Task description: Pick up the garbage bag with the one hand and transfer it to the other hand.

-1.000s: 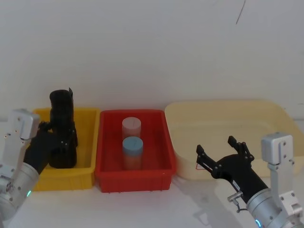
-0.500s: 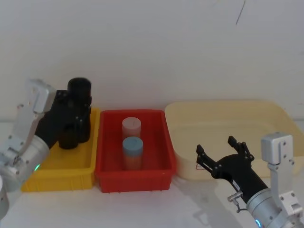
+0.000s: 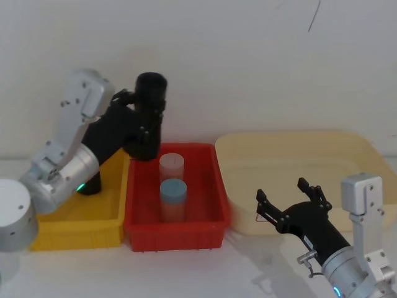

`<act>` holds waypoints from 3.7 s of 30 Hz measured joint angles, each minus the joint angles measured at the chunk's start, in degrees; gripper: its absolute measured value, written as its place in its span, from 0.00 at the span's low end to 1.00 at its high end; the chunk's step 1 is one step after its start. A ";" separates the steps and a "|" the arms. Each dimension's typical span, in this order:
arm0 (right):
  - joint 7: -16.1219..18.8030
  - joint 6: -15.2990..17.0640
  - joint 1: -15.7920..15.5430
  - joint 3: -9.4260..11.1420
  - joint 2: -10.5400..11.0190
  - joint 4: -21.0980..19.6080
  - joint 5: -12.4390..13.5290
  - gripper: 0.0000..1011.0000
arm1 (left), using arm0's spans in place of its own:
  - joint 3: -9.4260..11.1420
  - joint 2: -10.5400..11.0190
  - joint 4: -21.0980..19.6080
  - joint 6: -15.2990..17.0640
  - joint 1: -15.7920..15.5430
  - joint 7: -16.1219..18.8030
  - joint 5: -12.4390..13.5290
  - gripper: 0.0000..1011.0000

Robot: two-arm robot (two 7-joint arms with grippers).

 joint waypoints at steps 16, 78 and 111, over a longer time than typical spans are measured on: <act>0.07 -0.20 0.05 0.01 -0.16 0.03 -0.23 0.99 | 4.84 -5.62 8.71 -4.10 -7.41 -9.55 -4.15 0.45; 3.00 -6.04 4.02 -0.85 -3.24 4.24 -6.08 0.99 | 9.03 -13.40 20.30 -10.69 -10.46 -18.52 -13.57 0.45; 1.28 -5.35 11.55 -0.85 -8.38 11.59 -9.77 0.90 | 9.03 -13.45 20.40 -10.76 -10.47 -18.52 -13.65 0.45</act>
